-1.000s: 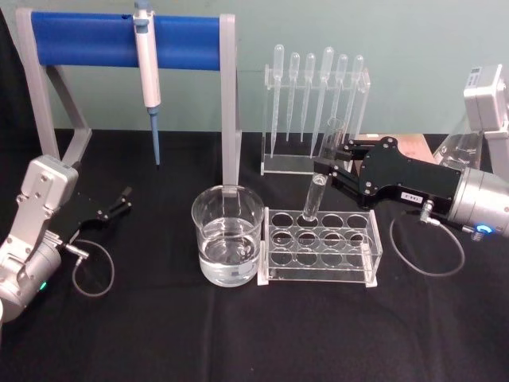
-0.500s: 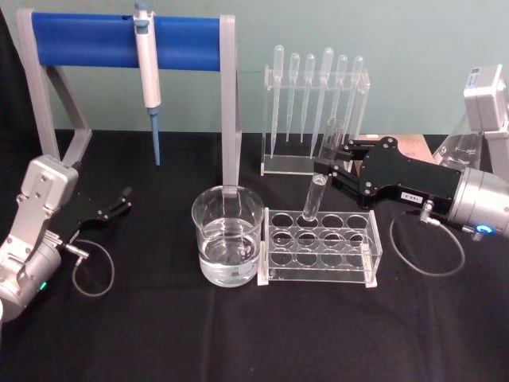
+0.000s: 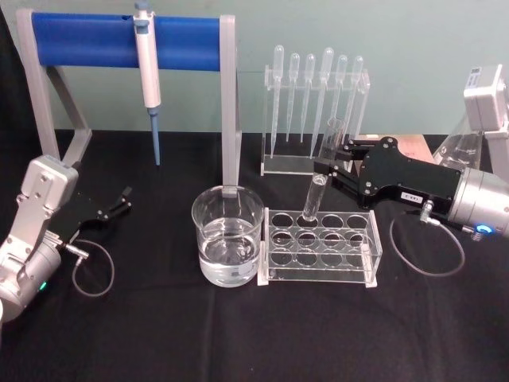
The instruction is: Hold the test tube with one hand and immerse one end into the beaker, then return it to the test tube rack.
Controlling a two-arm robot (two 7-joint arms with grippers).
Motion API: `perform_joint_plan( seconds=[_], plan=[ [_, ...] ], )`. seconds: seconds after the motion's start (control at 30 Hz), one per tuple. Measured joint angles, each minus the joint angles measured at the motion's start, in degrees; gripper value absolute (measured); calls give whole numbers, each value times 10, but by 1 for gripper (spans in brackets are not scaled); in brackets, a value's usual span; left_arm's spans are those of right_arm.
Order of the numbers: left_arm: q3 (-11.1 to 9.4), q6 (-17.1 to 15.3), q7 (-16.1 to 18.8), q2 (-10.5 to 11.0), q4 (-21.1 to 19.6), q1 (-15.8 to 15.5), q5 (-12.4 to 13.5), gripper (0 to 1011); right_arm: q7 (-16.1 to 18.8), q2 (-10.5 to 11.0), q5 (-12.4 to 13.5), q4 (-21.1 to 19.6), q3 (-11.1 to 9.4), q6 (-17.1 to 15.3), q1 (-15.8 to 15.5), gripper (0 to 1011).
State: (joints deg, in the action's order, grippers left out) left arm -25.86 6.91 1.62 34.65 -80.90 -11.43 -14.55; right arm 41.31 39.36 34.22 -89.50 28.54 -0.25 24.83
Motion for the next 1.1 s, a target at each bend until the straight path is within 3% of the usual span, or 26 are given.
perform_joint_plan(
  seconds=[1.1],
  plan=[
    [0,0,0,0,0,0,0,1000,0,0,0,0,0,0,0,225]
  ],
)
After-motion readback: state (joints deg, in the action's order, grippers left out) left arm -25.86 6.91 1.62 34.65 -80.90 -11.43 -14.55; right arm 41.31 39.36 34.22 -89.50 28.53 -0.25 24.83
